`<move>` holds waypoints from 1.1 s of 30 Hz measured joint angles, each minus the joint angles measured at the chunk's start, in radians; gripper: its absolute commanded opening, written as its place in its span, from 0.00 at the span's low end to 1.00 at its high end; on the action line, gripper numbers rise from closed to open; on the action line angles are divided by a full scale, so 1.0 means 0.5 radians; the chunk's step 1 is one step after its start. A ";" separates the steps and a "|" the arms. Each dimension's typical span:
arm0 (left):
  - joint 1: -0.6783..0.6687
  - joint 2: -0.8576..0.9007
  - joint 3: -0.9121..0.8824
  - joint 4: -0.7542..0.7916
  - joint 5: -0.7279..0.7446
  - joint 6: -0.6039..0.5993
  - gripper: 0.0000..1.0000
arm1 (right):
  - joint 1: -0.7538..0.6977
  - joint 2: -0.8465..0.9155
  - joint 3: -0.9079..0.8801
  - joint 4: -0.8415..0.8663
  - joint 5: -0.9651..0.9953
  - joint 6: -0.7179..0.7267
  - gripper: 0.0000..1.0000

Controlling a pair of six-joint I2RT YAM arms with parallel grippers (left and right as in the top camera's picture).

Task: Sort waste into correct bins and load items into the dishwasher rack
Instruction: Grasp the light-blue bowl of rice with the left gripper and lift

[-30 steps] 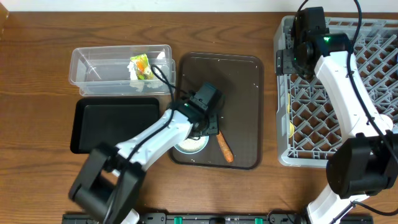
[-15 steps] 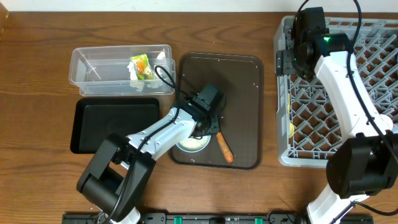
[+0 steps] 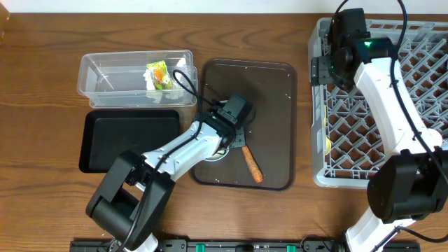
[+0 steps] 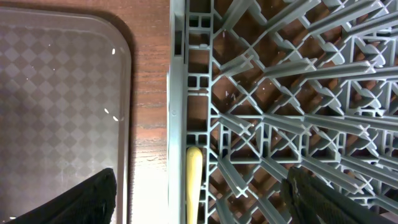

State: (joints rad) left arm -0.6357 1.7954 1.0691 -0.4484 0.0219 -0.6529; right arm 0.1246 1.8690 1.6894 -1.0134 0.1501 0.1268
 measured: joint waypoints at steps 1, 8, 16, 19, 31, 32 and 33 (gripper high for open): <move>-0.002 -0.001 0.010 -0.008 -0.008 0.014 0.06 | 0.000 0.000 0.000 0.001 0.000 0.000 0.85; -0.002 -0.001 0.114 -0.146 -0.043 0.090 0.06 | 0.000 -0.001 0.000 -0.015 0.000 0.000 0.84; -0.002 -0.017 0.157 -0.247 -0.043 0.111 0.06 | 0.000 -0.001 0.000 -0.015 0.000 0.000 0.85; -0.002 -0.067 0.157 -0.275 -0.045 0.133 0.06 | 0.000 0.000 0.000 -0.015 0.001 0.000 0.85; 0.141 -0.512 0.157 -0.364 -0.044 0.336 0.06 | 0.000 0.000 0.000 -0.015 0.001 0.000 0.85; 0.189 -0.540 0.157 -0.388 -0.041 0.346 0.06 | 0.000 0.000 0.000 -0.016 0.001 0.000 0.85; 0.249 -0.569 0.157 -0.419 -0.035 0.356 0.06 | 0.000 -0.001 0.000 -0.016 0.001 0.000 0.84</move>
State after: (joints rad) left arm -0.5114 1.5108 1.1477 -0.6579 0.0044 -0.4751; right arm 0.1246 1.8687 1.6894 -1.0214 0.1505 0.1268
